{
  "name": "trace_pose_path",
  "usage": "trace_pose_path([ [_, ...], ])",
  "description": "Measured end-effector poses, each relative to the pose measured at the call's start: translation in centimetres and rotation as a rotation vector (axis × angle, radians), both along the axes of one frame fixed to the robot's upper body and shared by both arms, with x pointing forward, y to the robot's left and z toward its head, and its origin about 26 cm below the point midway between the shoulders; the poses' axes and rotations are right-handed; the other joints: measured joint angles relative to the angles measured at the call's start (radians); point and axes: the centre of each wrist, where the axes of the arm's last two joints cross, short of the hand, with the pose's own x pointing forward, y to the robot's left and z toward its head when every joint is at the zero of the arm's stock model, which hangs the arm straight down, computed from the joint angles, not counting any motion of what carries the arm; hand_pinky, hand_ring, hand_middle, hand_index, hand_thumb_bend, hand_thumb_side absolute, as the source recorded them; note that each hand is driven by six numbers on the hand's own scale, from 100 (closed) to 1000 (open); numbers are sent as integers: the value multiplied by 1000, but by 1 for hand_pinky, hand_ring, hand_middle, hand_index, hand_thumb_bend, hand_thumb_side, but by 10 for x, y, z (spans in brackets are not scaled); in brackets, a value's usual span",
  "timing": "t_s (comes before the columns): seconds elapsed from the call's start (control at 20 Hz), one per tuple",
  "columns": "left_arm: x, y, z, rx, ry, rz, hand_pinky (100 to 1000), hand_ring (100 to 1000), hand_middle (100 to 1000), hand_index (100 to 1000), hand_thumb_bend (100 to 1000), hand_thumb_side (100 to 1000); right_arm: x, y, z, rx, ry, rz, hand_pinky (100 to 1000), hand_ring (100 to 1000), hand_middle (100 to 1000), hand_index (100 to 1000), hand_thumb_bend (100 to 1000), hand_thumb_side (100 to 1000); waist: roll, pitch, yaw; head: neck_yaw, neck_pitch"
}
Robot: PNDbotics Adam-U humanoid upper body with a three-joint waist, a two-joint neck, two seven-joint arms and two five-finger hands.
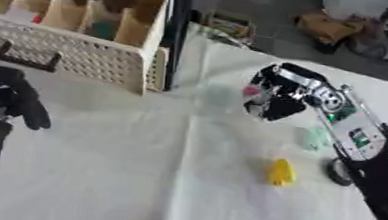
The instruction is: Pick up objects from table and place into drawer.
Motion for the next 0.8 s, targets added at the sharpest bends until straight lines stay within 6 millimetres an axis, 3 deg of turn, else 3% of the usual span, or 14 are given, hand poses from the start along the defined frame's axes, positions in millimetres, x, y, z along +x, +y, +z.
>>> trace_pose_path([
  [0.8, 0, 1, 0, -6, -3, -3, 427, 394, 527, 726, 100, 651, -36, 43, 83, 26, -246, 124, 255, 465, 124, 536, 100, 100, -1, -6, -9, -18, -50],
])
